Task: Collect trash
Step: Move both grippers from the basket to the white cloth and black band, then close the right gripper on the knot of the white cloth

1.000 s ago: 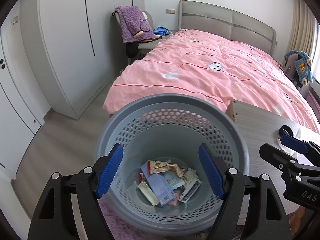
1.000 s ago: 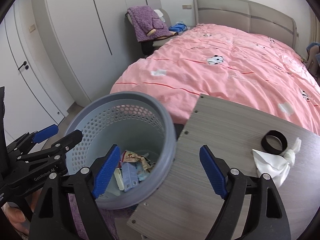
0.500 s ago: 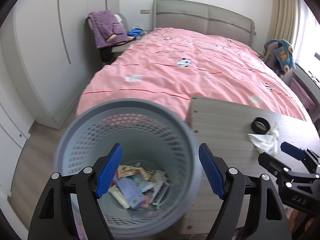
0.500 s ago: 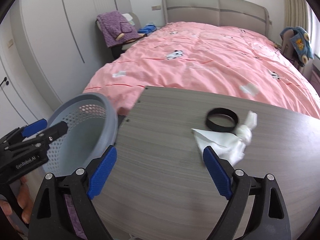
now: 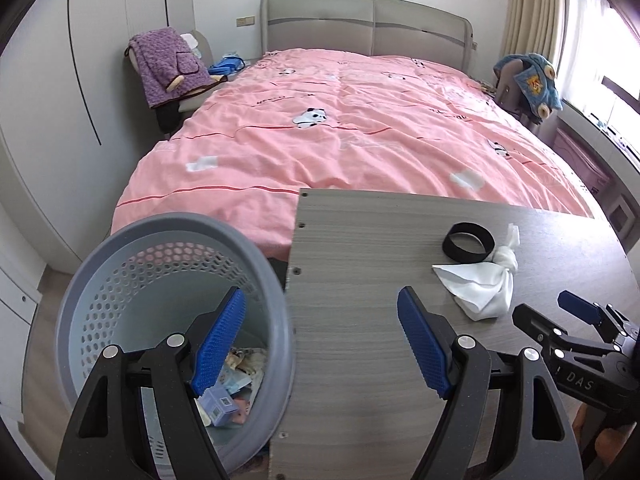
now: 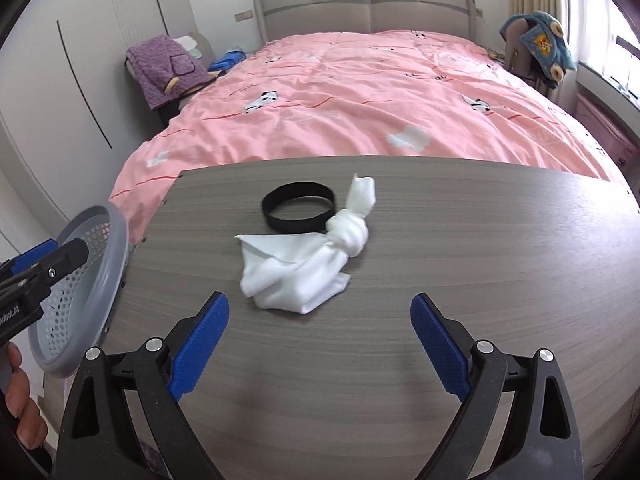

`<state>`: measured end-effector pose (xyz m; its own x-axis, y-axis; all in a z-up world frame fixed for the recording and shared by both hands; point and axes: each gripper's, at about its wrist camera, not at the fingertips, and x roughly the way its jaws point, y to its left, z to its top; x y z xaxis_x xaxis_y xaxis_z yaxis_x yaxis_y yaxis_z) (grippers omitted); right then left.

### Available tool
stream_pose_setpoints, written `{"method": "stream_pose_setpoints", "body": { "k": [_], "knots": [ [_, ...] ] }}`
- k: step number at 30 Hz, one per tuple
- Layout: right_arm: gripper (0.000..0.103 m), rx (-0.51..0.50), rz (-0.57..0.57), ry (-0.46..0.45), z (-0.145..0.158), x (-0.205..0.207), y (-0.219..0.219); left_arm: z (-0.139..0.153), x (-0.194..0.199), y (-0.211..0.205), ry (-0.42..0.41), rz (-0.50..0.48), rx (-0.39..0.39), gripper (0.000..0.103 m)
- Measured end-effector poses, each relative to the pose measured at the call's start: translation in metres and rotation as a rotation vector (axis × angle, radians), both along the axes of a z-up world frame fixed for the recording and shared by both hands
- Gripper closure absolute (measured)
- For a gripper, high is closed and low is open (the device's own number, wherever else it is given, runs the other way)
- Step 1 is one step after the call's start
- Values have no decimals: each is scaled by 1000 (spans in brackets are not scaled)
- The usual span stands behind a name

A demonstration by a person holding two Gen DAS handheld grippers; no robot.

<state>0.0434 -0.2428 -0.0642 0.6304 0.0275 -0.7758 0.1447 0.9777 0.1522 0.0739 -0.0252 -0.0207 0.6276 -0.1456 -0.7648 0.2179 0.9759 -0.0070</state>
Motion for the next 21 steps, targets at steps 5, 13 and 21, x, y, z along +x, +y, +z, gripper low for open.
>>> {"method": "stream_pose_setpoints", "body": {
  "k": [5, 13, 21],
  "knots": [
    [13, -4, -3, 4, -8, 16, -7, -5, 4, -15, 12, -17, 11, 28],
    [23, -27, -23, 41, -22, 38, -10, -13, 10, -23, 24, -18, 26, 28],
    [47, -59, -26, 45, -27, 45, -7, -19, 14, -22, 37, -20, 25, 28]
  ]
}}
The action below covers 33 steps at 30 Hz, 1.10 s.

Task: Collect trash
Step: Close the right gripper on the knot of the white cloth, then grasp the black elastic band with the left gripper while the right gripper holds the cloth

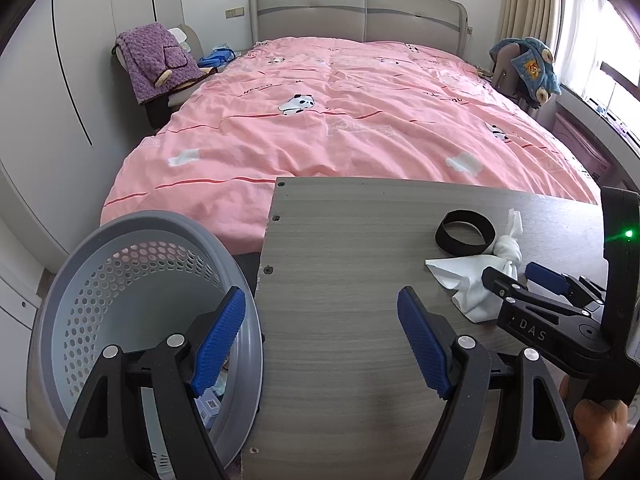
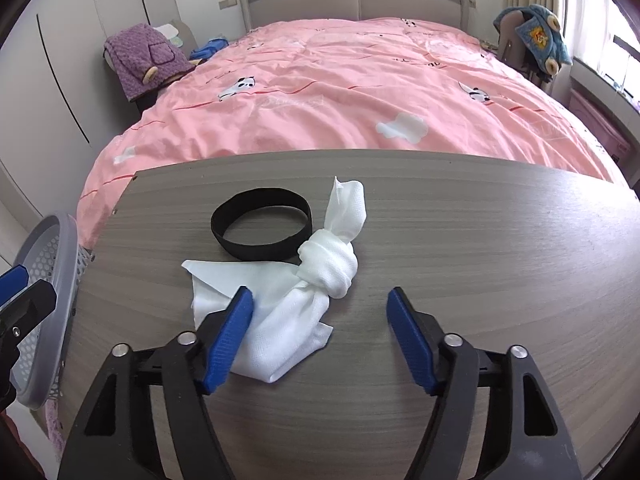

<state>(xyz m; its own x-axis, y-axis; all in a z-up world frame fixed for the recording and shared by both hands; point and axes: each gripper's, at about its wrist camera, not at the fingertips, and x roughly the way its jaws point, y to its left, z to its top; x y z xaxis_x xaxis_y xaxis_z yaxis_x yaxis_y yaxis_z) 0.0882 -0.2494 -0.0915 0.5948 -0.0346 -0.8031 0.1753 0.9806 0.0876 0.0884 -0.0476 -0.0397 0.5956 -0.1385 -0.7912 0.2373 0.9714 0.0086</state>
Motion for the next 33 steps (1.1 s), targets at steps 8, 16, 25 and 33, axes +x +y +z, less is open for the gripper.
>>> {"method": "stream_pose_setpoints", "body": {
  "k": [8, 16, 25, 33],
  "knots": [
    [86, 29, 4, -9, 4, -4, -7, -3, 2, -7, 12, -19, 0, 28],
    [88, 89, -21, -39, 15, -25, -38, -10, 6, -43, 50, -97, -12, 28],
    [87, 122, -73, -59, 18, -44, -81, -28, 23, -106, 99, -179, -45, 28],
    [87, 169, -102, -79, 14, -50, -109, -47, 46, -138, 146, -164, -50, 28]
  ]
}}
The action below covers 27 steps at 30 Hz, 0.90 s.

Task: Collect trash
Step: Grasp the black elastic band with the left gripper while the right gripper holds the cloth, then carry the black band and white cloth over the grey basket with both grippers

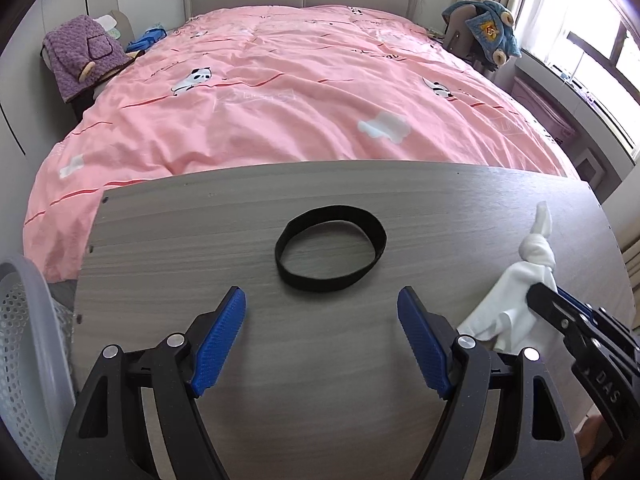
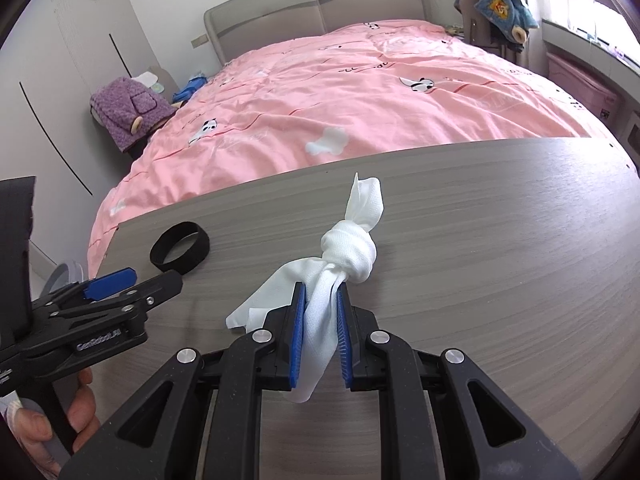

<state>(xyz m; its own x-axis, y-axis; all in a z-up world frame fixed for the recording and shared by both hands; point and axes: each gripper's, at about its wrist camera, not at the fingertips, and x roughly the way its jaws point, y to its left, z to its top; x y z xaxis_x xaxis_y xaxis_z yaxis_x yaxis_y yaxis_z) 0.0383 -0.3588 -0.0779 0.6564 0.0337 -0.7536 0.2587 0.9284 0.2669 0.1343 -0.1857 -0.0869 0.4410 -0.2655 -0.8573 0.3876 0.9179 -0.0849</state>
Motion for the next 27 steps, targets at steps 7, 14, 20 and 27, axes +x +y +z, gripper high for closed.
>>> {"method": "stream_pose_setpoints", "body": {
  "k": [7, 14, 20, 27],
  "knots": [
    [87, 33, -12, -16, -2, -3, -11, -7, 15, -19, -2, 8, 22, 28],
    [87, 43, -21, -26, -2, -7, -15, -9, 18, -27, -45, 9, 70, 48],
    [87, 45, -22, -21, -2, -8, -12, -5, 9, -22, -25, -20, 47, 90],
    [87, 35, -3, -18, 3, -12, 1, 8, -19, -2, -59, -20, 47, 90]
  ]
}}
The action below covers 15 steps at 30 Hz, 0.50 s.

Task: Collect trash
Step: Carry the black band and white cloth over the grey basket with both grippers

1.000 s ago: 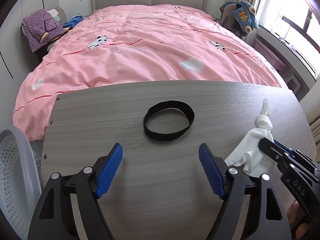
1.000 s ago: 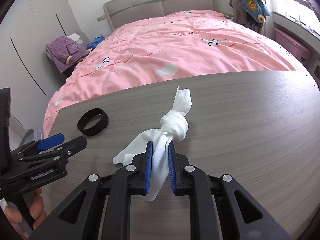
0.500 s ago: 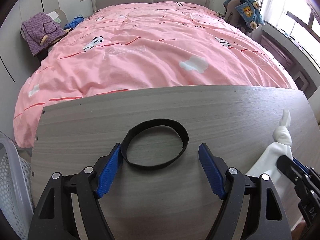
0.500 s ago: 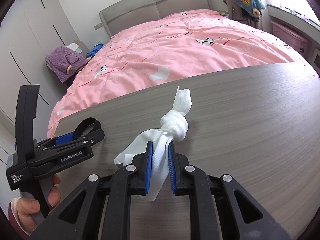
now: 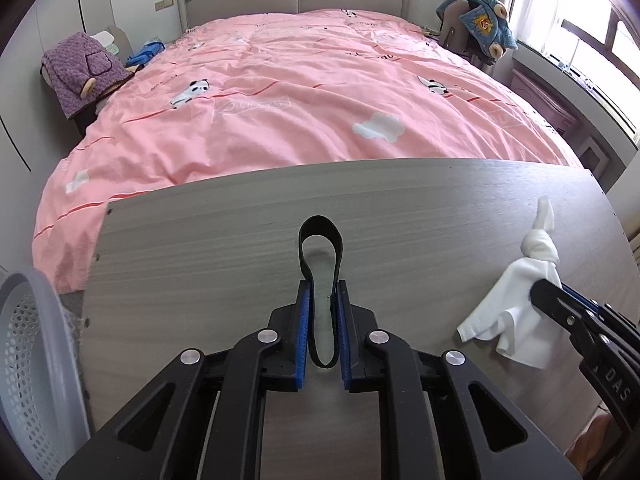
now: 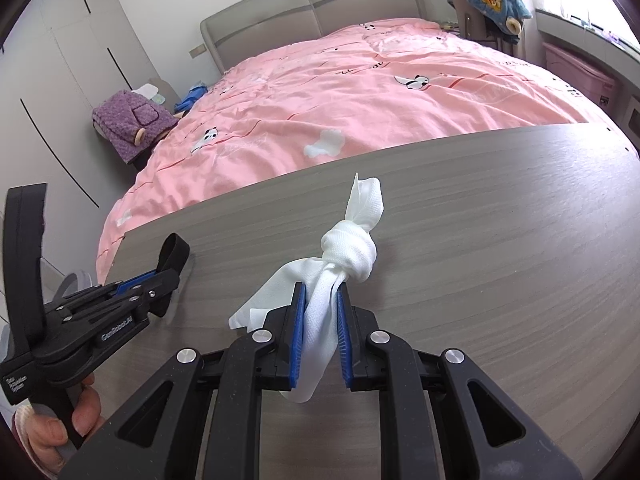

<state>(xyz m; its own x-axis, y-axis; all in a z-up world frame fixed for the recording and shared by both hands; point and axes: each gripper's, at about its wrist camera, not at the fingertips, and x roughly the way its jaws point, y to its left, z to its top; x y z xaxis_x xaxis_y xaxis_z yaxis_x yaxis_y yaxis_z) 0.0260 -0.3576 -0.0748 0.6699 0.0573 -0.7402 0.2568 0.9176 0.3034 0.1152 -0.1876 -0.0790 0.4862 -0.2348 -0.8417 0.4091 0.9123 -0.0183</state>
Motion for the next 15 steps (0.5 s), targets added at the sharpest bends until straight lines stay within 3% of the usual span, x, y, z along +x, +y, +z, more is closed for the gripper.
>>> {"method": "stream_pose_setpoints", "body": {
  "k": [15],
  "knots": [
    [87, -58, 147, -46, 35, 2, 85, 46, -39, 94, -130, 109, -24, 90]
  ]
}}
